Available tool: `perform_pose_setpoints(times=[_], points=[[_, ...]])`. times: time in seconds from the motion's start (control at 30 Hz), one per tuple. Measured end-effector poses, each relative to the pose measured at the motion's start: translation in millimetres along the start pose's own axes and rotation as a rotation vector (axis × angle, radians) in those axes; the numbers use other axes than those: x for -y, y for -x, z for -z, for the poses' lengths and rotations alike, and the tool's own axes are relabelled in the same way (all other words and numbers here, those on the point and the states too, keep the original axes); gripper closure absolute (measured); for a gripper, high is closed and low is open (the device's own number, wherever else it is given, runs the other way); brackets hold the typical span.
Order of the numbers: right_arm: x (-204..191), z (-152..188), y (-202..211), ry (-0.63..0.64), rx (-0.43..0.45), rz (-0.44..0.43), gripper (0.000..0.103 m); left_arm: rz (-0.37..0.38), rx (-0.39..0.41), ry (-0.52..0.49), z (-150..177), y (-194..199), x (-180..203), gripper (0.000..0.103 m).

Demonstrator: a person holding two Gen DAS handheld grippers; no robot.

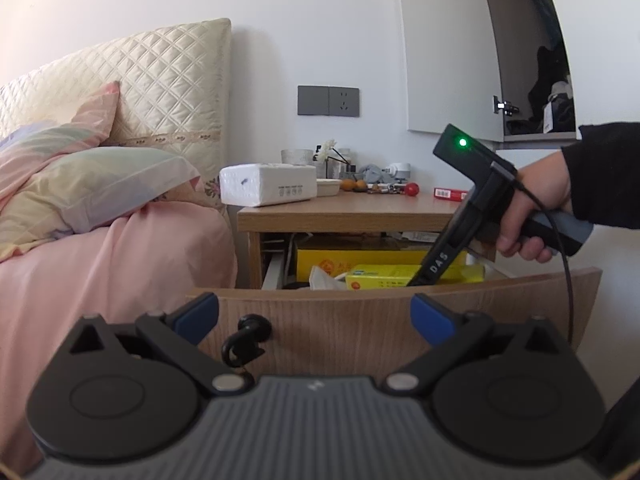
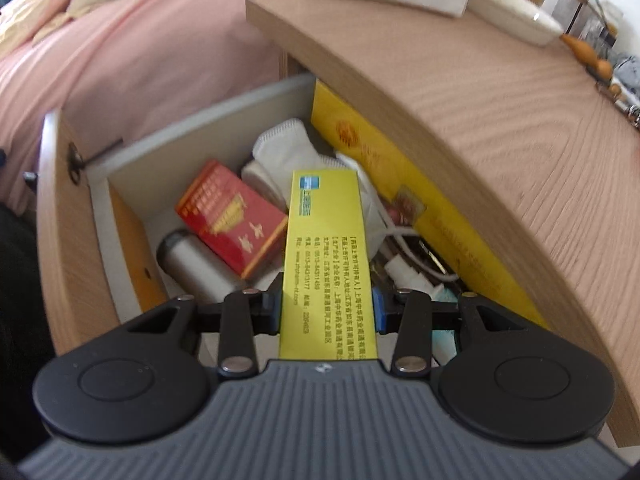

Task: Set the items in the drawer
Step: 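Lift the yellow box and carry it over the open drawer with the right tool, then lower the yellow box into the drawer and open the right tool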

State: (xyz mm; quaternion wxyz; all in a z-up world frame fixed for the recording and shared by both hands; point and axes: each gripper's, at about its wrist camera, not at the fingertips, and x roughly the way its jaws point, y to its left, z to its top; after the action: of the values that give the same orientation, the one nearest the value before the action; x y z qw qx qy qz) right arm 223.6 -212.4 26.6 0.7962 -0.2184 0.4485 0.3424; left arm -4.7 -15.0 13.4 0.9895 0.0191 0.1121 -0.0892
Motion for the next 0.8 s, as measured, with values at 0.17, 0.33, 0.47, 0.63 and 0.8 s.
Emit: perform_pose_setpoints(times=[0.17, 0.33, 0.47, 0.63, 0.8], points=[[3.4, 8.5, -10.8, -0.007, -0.043, -0.018, 0.059, 0.003, -0.002, 0.001, 0.4, -0.2, -0.3, 0.0], [4.0, 14.8, -8.6, -0.044, -0.041, -0.021, 0.059, 0.006, -0.003, 0.004, 0.3, 0.5, -0.2, 0.0], [5.3, 17.6, 3.3, -0.086, -0.024, -0.015, 0.044, 0.007, 0.0, 0.002, 0.3, 1.1, 0.2, 0.0], [3.9, 19.5, 31.2, -0.115, 0.035, 0.007, 0.015, 0.005, 0.003, -0.003, 0.7, 1.5, 1.3, 0.0], [5.4, 15.4, 58.8, -0.135, 0.085, 0.039, 0.015, 0.002, 0.008, -0.004, 0.7, 2.5, 1.9, 0.0]])
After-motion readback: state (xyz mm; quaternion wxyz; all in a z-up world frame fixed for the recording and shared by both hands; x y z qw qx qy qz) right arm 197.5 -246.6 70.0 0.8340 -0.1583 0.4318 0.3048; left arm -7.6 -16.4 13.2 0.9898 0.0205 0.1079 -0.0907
